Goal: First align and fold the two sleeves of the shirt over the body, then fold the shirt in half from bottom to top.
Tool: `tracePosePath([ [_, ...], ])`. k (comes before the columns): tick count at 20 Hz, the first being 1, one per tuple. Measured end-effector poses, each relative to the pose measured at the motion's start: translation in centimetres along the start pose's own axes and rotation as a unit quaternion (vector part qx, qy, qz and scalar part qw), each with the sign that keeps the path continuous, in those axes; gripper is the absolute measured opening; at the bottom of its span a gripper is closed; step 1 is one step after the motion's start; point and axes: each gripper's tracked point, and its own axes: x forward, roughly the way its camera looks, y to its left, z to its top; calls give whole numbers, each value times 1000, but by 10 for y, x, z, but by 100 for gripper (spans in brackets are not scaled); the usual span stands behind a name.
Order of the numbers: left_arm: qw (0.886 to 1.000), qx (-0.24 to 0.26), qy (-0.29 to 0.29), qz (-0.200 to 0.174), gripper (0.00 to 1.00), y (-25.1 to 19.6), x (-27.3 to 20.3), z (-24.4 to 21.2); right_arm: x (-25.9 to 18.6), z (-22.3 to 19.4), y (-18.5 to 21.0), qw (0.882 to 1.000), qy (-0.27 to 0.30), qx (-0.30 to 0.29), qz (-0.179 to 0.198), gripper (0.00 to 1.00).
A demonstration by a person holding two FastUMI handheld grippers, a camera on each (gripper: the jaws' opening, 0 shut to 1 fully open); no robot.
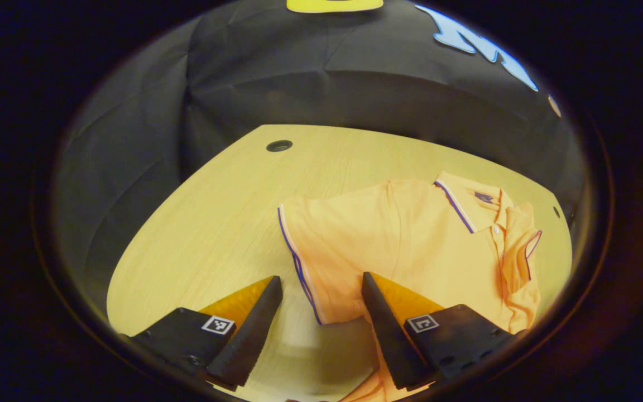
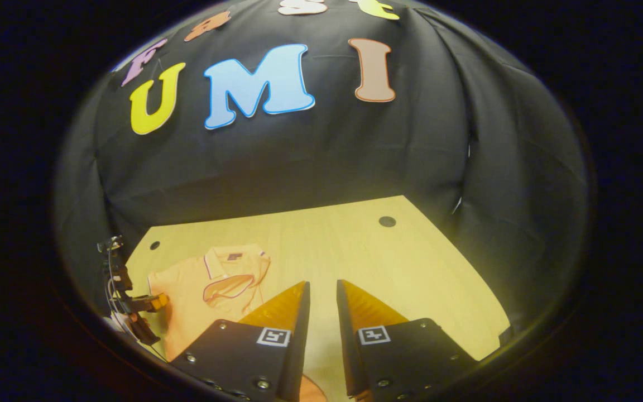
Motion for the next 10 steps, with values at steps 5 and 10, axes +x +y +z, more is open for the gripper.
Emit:
tracePosePath([
  [5, 1000, 10, -7, -29, 71, -13, 2, 3, -2, -5, -7, 1000, 3, -4, -2, 30],
  [10, 999, 2, -2, -39, 14, -17, 3, 3, -2, -7, -8, 1000, 4, -8, -1, 32],
])
